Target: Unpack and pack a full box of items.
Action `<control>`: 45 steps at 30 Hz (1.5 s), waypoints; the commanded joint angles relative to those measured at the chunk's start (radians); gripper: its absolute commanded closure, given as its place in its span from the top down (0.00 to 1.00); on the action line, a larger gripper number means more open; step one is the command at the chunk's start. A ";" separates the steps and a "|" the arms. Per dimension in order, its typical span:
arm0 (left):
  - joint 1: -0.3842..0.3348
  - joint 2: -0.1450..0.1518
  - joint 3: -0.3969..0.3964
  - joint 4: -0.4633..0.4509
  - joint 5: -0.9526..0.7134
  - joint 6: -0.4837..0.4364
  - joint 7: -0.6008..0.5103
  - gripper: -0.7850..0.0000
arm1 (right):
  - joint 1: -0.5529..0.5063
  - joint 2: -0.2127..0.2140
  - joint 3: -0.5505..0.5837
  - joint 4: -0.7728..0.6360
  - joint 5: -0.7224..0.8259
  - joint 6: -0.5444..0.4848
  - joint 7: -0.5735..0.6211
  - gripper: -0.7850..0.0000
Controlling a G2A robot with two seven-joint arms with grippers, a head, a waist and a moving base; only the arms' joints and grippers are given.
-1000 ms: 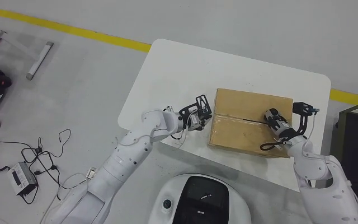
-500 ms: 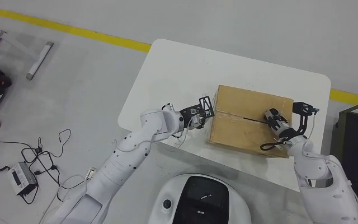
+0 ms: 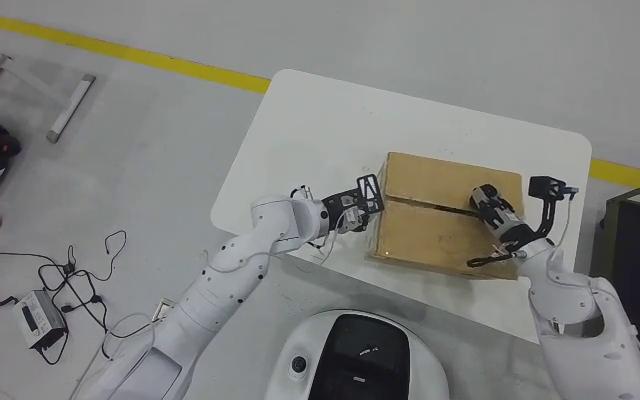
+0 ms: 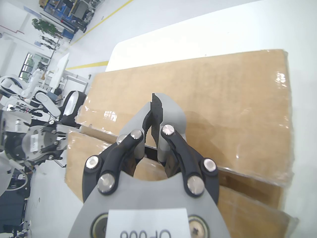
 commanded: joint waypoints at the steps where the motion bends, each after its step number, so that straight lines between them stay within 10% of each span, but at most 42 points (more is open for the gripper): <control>1: 0.000 -0.001 0.001 0.008 -0.014 0.002 0.002 0.00 | 0.001 -0.001 -0.009 -0.014 0.011 -0.014 0.002 0.00; 40: 0.042 0.018 -0.047 -0.029 0.006 0.046 -0.013 0.00 | 0.051 -0.024 -0.150 0.108 -0.106 0.017 -0.006 0.00; 45: 0.045 0.018 -0.061 -0.003 -0.076 0.024 -0.038 1.00 | 0.047 -0.024 -0.143 0.102 -0.106 0.016 -0.005 0.00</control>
